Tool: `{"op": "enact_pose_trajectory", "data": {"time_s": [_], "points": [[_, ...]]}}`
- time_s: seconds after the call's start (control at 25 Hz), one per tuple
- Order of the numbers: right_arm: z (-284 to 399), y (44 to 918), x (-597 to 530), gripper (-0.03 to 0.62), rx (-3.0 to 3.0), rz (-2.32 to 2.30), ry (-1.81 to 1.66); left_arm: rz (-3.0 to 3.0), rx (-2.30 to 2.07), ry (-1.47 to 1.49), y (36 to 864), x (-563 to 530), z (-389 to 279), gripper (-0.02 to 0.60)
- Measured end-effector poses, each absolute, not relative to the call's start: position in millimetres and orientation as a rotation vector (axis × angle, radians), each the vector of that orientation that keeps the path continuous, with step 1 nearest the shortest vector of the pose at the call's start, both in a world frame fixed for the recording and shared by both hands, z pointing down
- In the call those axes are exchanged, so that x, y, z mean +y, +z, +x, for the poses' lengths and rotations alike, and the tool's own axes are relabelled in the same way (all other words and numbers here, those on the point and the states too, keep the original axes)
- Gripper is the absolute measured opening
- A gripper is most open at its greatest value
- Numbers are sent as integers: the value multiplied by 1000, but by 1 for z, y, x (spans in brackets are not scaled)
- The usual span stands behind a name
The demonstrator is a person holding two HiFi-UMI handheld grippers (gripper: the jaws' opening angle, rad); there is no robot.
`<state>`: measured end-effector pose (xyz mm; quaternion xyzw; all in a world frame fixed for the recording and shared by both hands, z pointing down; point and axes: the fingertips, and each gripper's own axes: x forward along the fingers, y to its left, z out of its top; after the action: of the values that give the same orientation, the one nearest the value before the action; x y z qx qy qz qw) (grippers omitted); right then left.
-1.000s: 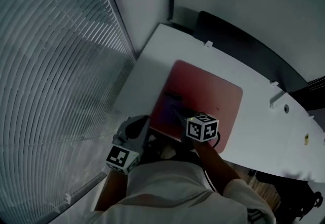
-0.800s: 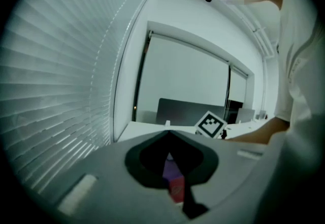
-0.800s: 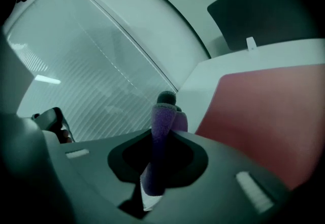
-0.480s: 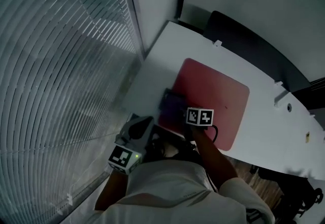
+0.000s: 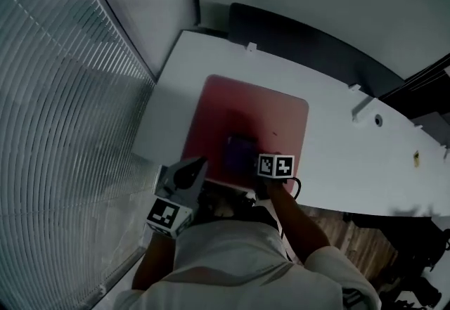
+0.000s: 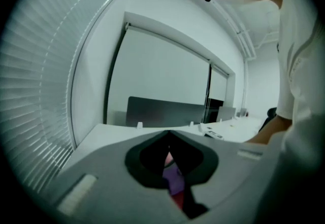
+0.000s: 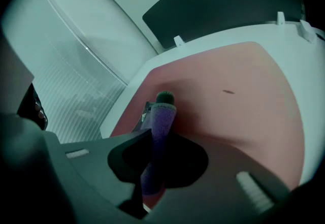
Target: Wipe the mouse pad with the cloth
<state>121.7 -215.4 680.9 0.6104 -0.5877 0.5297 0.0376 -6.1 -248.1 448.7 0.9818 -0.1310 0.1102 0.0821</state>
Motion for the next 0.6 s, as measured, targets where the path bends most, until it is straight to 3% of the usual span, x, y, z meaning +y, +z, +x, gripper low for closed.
{"op": "enact_pose_trajectory", "data": {"time_s": [0.6], "points": [[255, 689, -42, 52, -1625, 2043, 1648, 2926, -250, 346, 456, -147, 110, 2]]}}
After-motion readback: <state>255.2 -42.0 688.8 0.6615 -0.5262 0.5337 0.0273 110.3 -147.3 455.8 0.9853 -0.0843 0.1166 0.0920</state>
